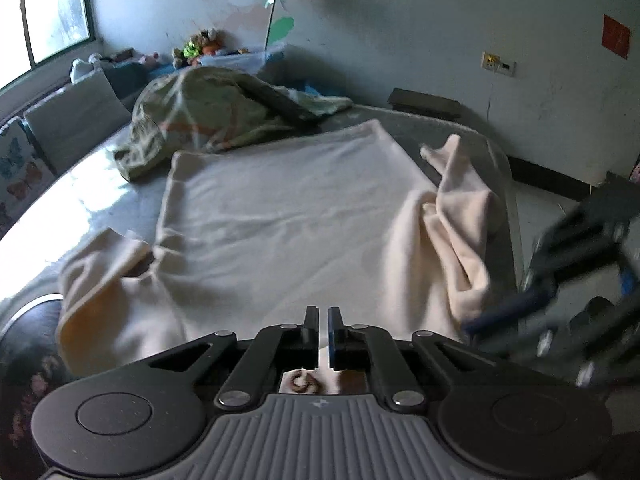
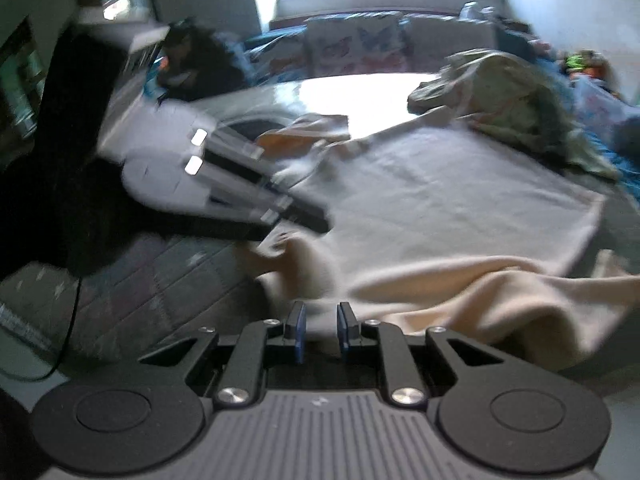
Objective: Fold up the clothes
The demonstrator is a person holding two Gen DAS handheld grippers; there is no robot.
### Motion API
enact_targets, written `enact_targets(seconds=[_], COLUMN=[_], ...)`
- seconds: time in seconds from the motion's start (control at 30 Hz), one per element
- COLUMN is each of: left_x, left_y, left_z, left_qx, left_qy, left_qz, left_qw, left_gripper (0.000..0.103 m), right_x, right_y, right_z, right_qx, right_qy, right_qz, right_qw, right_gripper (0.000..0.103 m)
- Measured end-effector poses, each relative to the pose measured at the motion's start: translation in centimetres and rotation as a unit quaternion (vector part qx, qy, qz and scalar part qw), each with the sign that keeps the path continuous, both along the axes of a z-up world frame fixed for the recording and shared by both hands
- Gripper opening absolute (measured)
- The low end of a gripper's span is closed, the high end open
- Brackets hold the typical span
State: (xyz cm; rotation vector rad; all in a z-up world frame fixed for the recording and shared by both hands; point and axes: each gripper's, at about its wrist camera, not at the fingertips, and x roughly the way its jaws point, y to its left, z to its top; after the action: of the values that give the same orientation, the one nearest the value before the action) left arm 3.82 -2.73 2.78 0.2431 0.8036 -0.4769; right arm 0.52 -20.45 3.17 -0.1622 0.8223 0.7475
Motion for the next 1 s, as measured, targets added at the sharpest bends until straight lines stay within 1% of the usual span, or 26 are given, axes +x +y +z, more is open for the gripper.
enact_targets(seconds=[0.13,0.23,0.33,0.43,0.5,0.57,0.63,0.77,0.83,0.87,0.9,1.0], left_x=[-0.3,-0.5,-0.7,-0.8,-0.8,-0.8,-0.8,-0.7,-0.6,-0.5,-0.4,-0.2], left_y=[-1.0,-2.2,-3.2,-3.8,-4.0,-4.1,-4.3,-4.6,-4.8,-4.8,-4.9,-5.1], left_z=[-0.4,-0.5,-0.7,-0.8,-1.0,-1.1,-1.2,-1.1,-1.0,-0.9,-0.9,-0.7], left_qx=[-0.001,-0.007,-0.009,-0.010,-0.011,-0.011,-0.009,-0.008,-0.009,-0.010,-0.010,-0.013], left_qy=[0.004,0.002,0.004,0.008,0.010,0.013,0.014,0.014,0.012,0.011,0.009,0.005], left_qz=[-0.013,-0.028,-0.041,-0.047,-0.049,-0.051,-0.053,-0.056,-0.056,-0.055,-0.055,-0.056], left_qw=[0.9999,0.9996,0.9991,0.9988,0.9987,0.9986,0.9985,0.9983,0.9983,0.9984,0.9984,0.9983], left_gripper=[0.006,0.006,0.007,0.010,0.011,0.011,0.011,0.012,0.013,0.015,0.017,0.018], right_x=[1.5,3.4,6.0,8.5,10.0,11.3,12.0,12.9,13.2,13.0,12.6,11.0], right_y=[-3.0,-5.8,-9.3,-12.3,-14.0,-15.2,-15.9,-16.5,-17.0,-17.0,-17.0,-17.6], right_z=[0.6,0.7,0.1,-0.7,-1.3,-2.0,-2.4,-3.1,-3.6,-3.6,-3.3,-1.4], right_qx=[-0.003,-0.003,0.002,0.003,0.008,0.027,0.042,0.061,0.072,0.076,0.080,0.098], right_qy=[-0.021,-0.032,-0.030,-0.027,-0.020,-0.005,0.000,0.004,0.010,0.006,-0.001,-0.043], right_qz=[-0.068,-0.140,-0.221,-0.292,-0.328,-0.352,-0.366,-0.383,-0.389,-0.392,-0.396,-0.406], right_qw=[0.997,0.990,0.975,0.956,0.944,0.935,0.929,0.922,0.918,0.917,0.915,0.908], right_gripper=[0.016,0.017,0.020,0.022,0.028,0.028,0.028,0.027,0.019,0.007,0.006,0.005])
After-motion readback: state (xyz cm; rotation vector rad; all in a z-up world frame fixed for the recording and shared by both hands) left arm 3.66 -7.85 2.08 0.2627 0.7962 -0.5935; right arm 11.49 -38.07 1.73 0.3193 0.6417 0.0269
